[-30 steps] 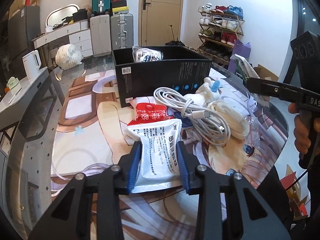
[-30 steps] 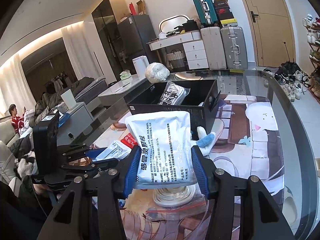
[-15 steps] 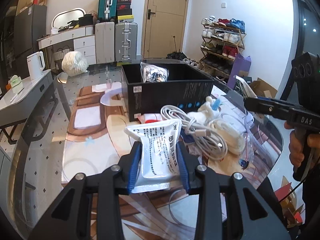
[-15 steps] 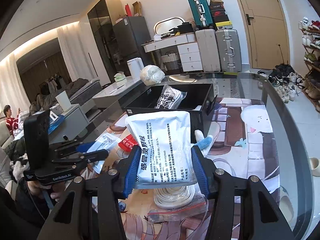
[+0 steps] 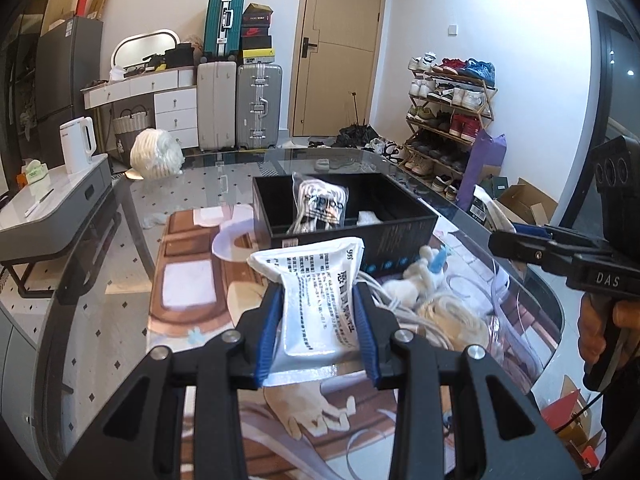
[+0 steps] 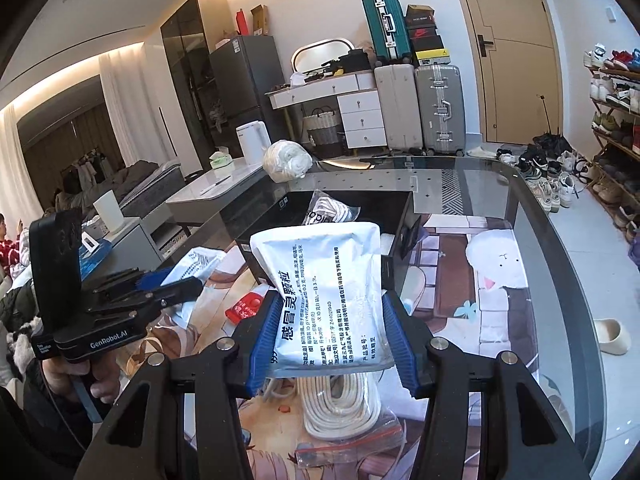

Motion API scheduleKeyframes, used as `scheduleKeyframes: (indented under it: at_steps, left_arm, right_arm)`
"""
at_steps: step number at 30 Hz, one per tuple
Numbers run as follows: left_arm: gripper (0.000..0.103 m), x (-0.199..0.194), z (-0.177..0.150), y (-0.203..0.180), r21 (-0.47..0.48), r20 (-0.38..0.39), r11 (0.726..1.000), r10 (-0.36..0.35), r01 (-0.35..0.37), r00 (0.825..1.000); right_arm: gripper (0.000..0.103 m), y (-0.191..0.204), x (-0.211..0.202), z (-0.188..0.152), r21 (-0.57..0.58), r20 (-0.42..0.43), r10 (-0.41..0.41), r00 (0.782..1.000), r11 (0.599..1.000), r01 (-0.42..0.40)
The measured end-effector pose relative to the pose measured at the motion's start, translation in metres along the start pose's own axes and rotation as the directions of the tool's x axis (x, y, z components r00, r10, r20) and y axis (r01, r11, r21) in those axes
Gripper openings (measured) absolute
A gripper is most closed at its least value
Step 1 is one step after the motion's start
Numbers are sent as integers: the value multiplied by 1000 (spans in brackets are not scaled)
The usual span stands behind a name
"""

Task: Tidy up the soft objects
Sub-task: 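Lift both white packets and carry them over the black box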

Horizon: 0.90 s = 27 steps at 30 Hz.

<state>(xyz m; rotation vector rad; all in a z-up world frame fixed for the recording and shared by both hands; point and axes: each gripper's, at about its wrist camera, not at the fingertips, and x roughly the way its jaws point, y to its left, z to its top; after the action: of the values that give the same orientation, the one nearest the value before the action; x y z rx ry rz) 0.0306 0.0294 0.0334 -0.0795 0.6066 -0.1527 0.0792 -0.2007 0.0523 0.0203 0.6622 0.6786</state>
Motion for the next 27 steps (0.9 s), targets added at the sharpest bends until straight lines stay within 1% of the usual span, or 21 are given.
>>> scheduleKeyframes:
  at_steps: [8, 13, 17, 22, 27]
  left_arm:
    - [34, 10, 22, -1, 26, 10, 1000, 14, -14, 1000]
    - [34, 18, 34, 0, 25, 20, 1000, 10, -10, 1000]
    - [34, 33, 44, 1, 29, 15, 1000, 11, -11, 1000]
    - [34, 47, 57, 5, 6, 14, 1000, 4, -4, 1000]
    - [34, 59, 68, 6, 11, 10, 1000, 4, -4, 1000]
  right_arm:
    - [52, 1, 10, 17, -1, 1, -9, 1000, 1000, 9]
    - [52, 1, 17, 29, -2, 6, -11, 1000, 1000, 11]
    - [52, 1, 25, 38, -13, 16, -1, 1000, 1000, 2]
    - [52, -3, 39, 49, -22, 12, 9, 1000, 1000, -9]
    - [52, -7, 53, 57, -27, -8, 9, 1000, 1000, -9]
